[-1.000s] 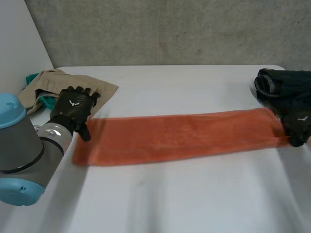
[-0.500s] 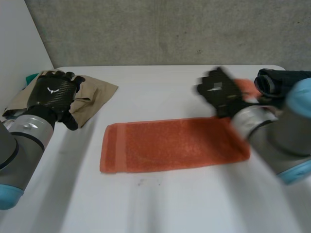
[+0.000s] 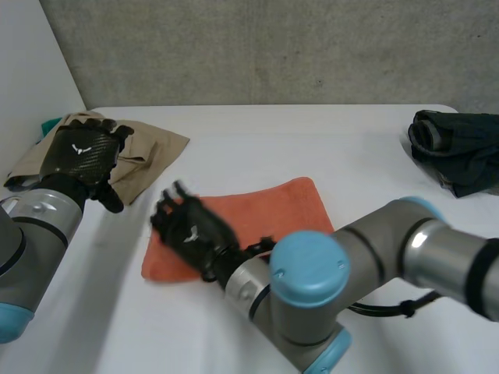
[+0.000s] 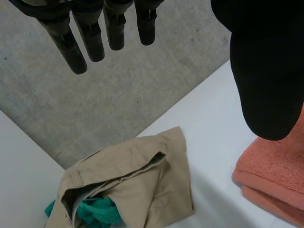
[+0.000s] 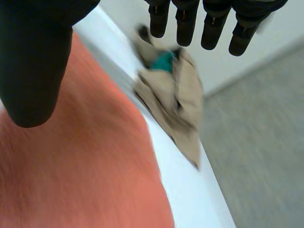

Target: Fold the laundry.

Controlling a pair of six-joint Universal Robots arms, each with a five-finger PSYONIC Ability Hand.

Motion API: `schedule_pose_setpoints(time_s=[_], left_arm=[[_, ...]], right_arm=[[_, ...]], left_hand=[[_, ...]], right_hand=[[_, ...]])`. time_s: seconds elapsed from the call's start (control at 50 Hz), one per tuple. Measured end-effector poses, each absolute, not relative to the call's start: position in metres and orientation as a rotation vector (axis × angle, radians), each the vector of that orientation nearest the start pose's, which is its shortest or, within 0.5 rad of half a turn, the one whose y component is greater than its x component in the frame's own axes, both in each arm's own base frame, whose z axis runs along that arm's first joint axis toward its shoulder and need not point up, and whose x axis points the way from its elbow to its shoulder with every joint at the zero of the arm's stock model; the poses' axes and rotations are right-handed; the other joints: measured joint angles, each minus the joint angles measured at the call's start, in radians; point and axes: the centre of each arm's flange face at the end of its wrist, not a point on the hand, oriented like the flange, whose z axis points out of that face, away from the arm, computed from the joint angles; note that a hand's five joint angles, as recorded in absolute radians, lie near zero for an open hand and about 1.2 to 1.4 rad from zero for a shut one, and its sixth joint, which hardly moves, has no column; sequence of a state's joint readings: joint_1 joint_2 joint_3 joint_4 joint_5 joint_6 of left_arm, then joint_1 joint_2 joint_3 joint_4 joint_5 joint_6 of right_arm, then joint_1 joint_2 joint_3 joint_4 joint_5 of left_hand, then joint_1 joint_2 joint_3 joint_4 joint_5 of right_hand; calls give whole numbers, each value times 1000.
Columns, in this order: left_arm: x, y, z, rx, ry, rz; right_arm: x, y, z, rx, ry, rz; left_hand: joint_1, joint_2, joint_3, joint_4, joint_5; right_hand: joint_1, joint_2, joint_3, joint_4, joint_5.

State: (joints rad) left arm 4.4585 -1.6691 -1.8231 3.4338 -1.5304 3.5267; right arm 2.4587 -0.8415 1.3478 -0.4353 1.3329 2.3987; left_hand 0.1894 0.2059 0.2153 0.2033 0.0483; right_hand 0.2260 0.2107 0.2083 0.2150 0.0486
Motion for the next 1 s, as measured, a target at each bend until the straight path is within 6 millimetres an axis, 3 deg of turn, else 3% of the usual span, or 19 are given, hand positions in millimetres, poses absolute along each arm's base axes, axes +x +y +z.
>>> schedule_pose_setpoints(time_s=[0.12, 0.24, 0.28, 0.36, 0.44, 0.5, 0.56, 0.66, 0.76, 0.8, 0.84, 0.9, 0.94, 1.0], left_arm=[[-217, -264, 234, 773, 2100, -2145], [-234, -255, 237, 837, 2096, -2188], [-240, -253, 237, 857, 2098, -2202], [-250, -249, 239, 879, 2104, -2234], [-257, -246, 243, 885, 2116, -2272], [-263, -242, 248, 898, 2128, -2314], [-271, -237, 254, 941, 2133, -2370], [-283, -231, 265, 1045, 2130, -2457], [-288, -230, 280, 1127, 2106, -2554], [-286, -234, 289, 1125, 2091, -2594], [-282, -238, 294, 1105, 2084, -2612], [-275, -246, 298, 1059, 2085, -2623], [-271, -250, 298, 1027, 2098, -2618], [-265, -255, 295, 977, 2133, -2602]], right_arm=[[375, -202, 165, -1397, 1726, -1921], [318, -234, 155, -1253, 2081, -1777], [302, -243, 148, -1231, 2166, -1737], [275, -259, 133, -1228, 2296, -1696], [257, -271, 126, -1279, 2341, -1743], [253, -278, 134, -1332, 2306, -1859], [256, -281, 148, -1382, 2242, -1974], [277, -271, 176, -1487, 2047, -2153], [339, -226, 185, -1620, 1645, -2193], [370, -191, 177, -1696, 1430, -2126], [385, -168, 167, -1746, 1301, -2060], [401, -127, 143, -1835, 1113, -1907], [402, -111, 130, -1873, 1050, -1827], [401, -99, 119, -1896, 1008, -1757]], left_hand=[[0, 0, 0, 0, 0], [0, 0, 0, 0, 0], [0, 0, 0, 0, 0], [0, 0, 0, 0, 0], [0, 0, 0, 0, 0], [0, 0, 0, 0, 0], [0, 0, 0, 0, 0], [0, 0, 0, 0, 0], [0, 0, 0, 0, 0], [0, 0, 0, 0, 0], [0, 0, 0, 0, 0], [0, 0, 0, 0, 0], [0, 0, 0, 0, 0], [0, 0, 0, 0, 0]], right_hand=[[0, 0, 0, 0, 0], [32, 42, 43, 39, 38], [191, 215, 215, 191, 190], [825, 882, 864, 856, 842], [836, 970, 978, 978, 940], [836, 970, 979, 982, 941], [836, 970, 979, 982, 942], [836, 970, 979, 982, 953], [847, 970, 982, 984, 959], [847, 970, 982, 985, 961], [847, 970, 982, 985, 961], [847, 970, 982, 985, 962], [851, 970, 982, 985, 963], [420, 486, 507, 507, 500]])
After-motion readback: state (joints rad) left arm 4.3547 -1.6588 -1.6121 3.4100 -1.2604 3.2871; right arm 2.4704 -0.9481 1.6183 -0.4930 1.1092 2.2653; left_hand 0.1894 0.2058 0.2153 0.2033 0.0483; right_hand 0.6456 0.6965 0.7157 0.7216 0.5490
